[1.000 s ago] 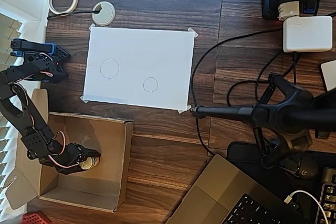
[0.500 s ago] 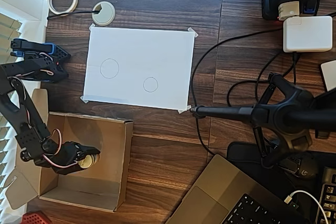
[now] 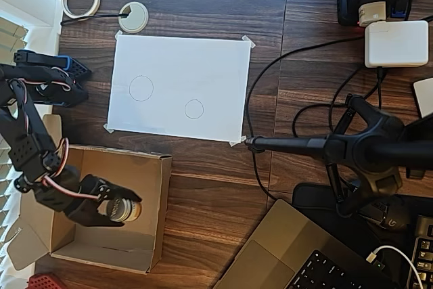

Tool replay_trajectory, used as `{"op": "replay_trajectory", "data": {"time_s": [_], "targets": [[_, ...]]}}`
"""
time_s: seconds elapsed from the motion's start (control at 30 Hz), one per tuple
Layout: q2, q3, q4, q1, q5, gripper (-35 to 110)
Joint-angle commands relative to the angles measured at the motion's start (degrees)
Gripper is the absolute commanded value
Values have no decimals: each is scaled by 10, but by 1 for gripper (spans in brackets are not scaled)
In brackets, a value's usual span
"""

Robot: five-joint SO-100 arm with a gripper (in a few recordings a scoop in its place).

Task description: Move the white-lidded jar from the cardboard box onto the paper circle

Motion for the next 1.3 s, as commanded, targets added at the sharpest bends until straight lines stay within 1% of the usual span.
{"op": "replay_trajectory", "data": {"time_s": [0.0, 0.17, 0.3, 0.43, 0.53, 0.7, 0.87, 1.07, 1.27], "targets": [[91, -51, -38, -83, 47, 15], [90, -24, -75, -195, 114, 14], [98, 19, -85, -276, 150, 14], [126, 100, -98, -338, 163, 14], [162, 191, -125, -365, 149, 14], [216, 330, -169, -371, 106, 13], [225, 400, -194, -348, 65, 13], [211, 448, -234, -314, 24, 13], [173, 461, -255, -291, -4, 13]]}}
